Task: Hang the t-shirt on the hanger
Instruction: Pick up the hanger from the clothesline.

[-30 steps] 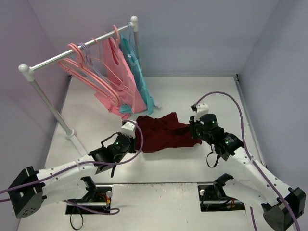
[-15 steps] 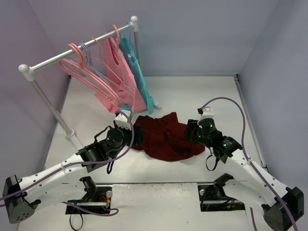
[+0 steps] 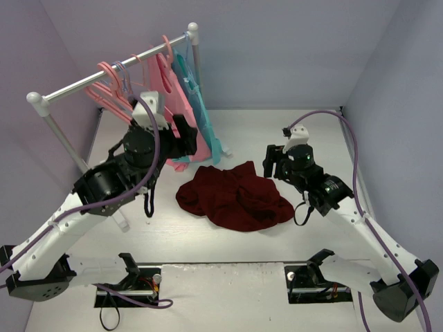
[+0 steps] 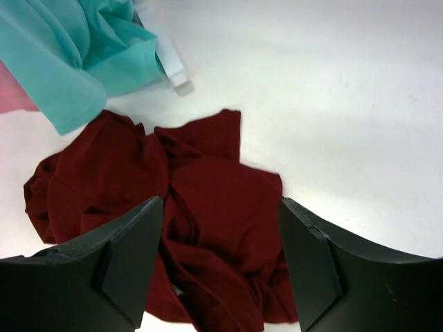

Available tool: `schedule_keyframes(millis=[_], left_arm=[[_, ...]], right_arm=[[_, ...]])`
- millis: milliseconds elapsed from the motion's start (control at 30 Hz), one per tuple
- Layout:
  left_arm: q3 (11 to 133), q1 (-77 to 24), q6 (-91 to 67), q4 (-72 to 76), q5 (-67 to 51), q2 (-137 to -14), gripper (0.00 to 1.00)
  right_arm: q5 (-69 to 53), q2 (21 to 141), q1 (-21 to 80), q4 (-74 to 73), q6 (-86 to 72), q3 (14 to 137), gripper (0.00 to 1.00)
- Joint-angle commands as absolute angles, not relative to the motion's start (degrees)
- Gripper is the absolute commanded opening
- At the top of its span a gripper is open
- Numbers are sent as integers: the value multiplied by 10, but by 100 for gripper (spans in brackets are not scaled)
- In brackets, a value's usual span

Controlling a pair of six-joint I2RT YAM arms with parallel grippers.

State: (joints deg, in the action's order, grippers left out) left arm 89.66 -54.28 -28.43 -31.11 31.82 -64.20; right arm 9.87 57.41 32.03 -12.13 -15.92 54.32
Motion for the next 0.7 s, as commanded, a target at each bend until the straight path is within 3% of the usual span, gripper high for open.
schedule_keyframes(millis=[0, 200, 400, 667], left_arm=[[1003, -535, -247, -340, 420, -703, 65], [1082, -460, -240, -337, 427, -780, 65], [1072, -371, -262, -338, 413, -788, 65], [1050, -324, -267, -339, 410, -787, 65]], right_arm=[[99, 606, 325, -96, -129, 583, 64], [75, 617, 326, -92, -119, 581, 64], [57, 599, 327, -91, -120, 559, 65], [40, 598, 327, -89, -112, 548, 67]])
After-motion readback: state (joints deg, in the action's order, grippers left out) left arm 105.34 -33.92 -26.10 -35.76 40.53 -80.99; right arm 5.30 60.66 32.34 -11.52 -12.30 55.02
